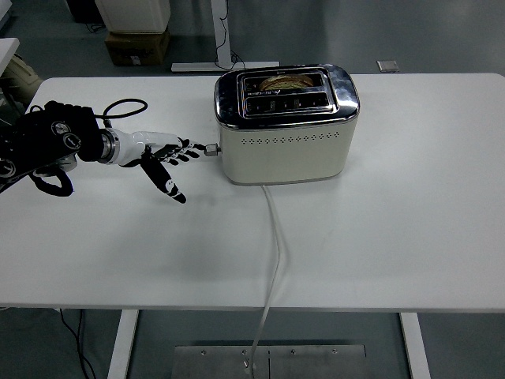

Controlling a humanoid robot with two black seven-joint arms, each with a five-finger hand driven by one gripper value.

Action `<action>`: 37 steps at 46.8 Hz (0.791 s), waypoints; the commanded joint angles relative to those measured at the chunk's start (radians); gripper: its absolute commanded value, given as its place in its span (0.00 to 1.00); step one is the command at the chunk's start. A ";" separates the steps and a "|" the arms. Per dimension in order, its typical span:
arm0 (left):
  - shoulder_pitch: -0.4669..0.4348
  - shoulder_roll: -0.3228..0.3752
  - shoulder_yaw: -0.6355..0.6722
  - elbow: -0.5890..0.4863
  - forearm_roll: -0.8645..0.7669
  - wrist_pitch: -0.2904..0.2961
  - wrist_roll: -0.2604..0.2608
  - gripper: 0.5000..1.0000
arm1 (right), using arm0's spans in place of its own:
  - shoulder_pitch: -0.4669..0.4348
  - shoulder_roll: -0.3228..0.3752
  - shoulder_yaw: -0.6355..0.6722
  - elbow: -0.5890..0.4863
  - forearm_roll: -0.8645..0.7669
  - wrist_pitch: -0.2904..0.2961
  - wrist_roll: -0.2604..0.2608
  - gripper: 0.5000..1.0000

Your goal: Press down toaster

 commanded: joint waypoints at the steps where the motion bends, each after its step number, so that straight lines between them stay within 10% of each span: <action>1: -0.002 0.012 -0.004 0.000 0.000 -0.001 -0.001 1.00 | 0.000 0.000 0.000 0.000 0.000 0.000 0.000 1.00; 37: -0.109 0.109 -0.072 0.002 -0.124 -0.015 -0.001 1.00 | 0.000 0.000 0.000 0.000 0.000 0.000 0.000 1.00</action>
